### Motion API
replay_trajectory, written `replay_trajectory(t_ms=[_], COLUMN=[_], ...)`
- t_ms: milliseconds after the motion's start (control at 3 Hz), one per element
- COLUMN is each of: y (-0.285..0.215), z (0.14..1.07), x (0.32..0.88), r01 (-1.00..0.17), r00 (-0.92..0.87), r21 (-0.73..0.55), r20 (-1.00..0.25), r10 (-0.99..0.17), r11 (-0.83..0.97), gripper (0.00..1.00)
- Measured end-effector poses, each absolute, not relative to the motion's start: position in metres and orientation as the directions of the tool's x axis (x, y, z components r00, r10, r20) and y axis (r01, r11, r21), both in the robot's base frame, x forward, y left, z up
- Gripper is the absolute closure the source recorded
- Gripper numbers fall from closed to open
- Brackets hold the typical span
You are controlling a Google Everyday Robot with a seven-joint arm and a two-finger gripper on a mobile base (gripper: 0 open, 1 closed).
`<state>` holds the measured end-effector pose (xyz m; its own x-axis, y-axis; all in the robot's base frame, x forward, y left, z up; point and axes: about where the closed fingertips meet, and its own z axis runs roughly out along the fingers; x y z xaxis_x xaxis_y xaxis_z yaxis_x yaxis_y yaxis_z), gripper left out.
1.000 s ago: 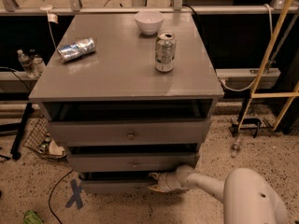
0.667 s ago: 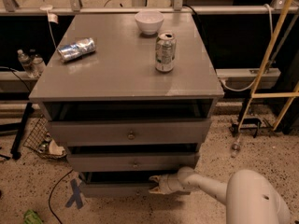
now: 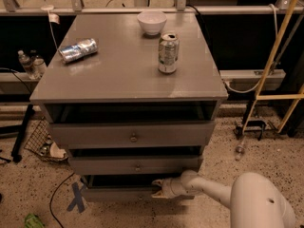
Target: Open bottom drawer
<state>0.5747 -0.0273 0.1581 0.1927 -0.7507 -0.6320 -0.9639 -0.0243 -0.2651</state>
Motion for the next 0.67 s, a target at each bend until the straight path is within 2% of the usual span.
replay_trajectory(t_ms=[667], y=[-0.0266], z=[0.158], x=[0.5745], r01=[-0.964], r00=[0.192], r21=[-0.264], r20=[-0.632], r10=[-0.751], r11=[-0.024], gripper=[1.0])
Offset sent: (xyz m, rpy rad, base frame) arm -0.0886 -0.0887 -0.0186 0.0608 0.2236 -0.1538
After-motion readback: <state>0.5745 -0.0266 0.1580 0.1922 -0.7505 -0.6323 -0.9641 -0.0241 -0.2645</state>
